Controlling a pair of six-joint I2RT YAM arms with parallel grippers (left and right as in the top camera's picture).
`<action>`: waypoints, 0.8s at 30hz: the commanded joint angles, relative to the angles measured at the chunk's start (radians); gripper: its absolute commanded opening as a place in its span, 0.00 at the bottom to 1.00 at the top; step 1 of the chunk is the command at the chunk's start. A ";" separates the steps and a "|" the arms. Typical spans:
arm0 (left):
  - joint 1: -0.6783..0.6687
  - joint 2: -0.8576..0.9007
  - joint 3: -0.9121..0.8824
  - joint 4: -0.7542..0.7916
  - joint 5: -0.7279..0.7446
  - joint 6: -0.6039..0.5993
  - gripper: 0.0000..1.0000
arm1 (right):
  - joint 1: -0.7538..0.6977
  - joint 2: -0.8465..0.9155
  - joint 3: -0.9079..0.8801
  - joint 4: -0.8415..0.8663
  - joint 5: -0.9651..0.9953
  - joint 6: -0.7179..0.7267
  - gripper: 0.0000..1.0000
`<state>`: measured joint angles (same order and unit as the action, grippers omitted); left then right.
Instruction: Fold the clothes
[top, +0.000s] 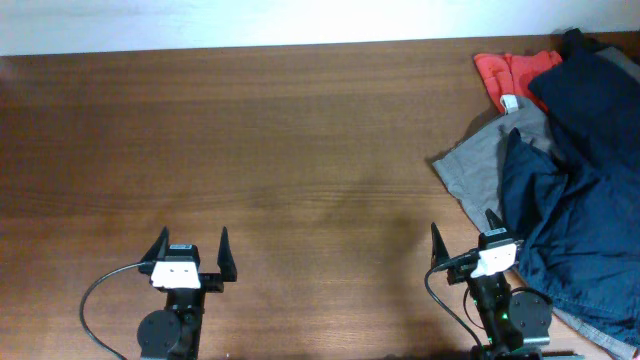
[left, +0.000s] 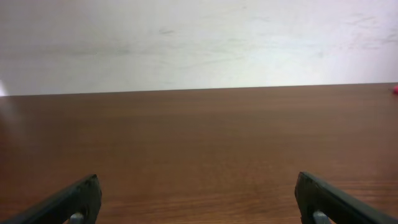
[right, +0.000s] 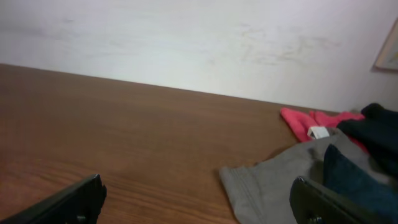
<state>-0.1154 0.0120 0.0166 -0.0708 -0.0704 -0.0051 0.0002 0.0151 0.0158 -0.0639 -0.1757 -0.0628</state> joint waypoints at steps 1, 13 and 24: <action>0.002 -0.005 0.038 0.006 0.053 -0.032 0.99 | -0.007 0.001 0.086 -0.054 0.088 0.104 0.99; 0.002 0.378 0.402 -0.159 0.068 -0.023 0.99 | -0.007 0.461 0.587 -0.400 0.206 0.106 0.99; 0.002 1.004 0.905 -0.616 0.068 0.060 0.99 | -0.007 1.053 1.074 -0.825 0.127 0.105 0.99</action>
<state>-0.1154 0.8852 0.8108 -0.6197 -0.0132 0.0273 -0.0006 0.9962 1.0172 -0.8536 -0.0040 0.0307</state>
